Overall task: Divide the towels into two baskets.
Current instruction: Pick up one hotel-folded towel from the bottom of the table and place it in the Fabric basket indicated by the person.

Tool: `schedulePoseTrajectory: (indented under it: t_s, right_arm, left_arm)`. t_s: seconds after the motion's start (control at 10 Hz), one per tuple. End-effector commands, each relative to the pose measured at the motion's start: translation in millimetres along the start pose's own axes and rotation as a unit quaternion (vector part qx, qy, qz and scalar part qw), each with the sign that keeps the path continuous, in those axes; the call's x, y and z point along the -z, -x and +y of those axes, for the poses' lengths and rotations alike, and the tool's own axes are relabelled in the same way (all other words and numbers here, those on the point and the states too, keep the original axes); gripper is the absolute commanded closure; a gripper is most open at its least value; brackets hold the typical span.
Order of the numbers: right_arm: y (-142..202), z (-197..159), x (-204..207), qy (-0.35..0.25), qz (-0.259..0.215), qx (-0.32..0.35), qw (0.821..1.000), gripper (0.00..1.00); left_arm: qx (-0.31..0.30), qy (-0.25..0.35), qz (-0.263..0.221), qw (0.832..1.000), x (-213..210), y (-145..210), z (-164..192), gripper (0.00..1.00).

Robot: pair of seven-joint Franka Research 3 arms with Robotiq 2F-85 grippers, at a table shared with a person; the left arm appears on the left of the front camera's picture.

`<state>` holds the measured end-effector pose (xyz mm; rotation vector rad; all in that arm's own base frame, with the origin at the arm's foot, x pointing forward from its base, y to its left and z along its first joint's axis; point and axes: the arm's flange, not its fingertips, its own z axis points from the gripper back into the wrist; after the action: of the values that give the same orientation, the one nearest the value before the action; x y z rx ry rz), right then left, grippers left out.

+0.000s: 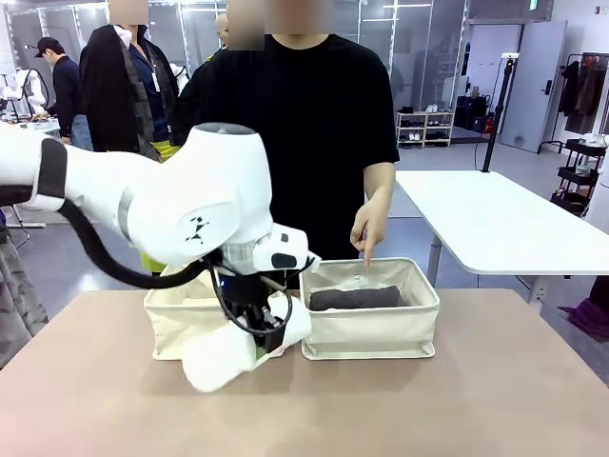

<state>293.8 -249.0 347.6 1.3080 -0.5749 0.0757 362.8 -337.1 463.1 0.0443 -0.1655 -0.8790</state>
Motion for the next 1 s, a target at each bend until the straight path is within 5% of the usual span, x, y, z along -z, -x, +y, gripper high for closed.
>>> schedulePoseTrajectory:
  t_s: [0.0,0.3,0.4,0.9]
  right_arm:
    - [0.1,5.1,0.1,0.001,-0.001,0.013,1.0,0.02]
    - [0.1,5.1,0.1,0.001,-0.001,0.013,1.0,0.02]
    - [0.1,5.1,0.1,0.001,-0.001,0.013,1.0,0.02]
    - [0.1,5.1,0.1,0.001,-0.001,0.013,1.0,0.02]
  left_arm:
    - [0.071,-0.012,-0.006,0.997,-0.9,-36.5,7.2,0.71]
    - [0.155,0.014,-0.027,0.987,-5.0,-84.3,4.9,0.71]
    - [0.097,-0.005,-0.017,0.995,0.2,-56.0,6.4,0.71]
    - [0.097,-0.005,-0.017,0.995,0.2,-56.0,6.4,0.71]
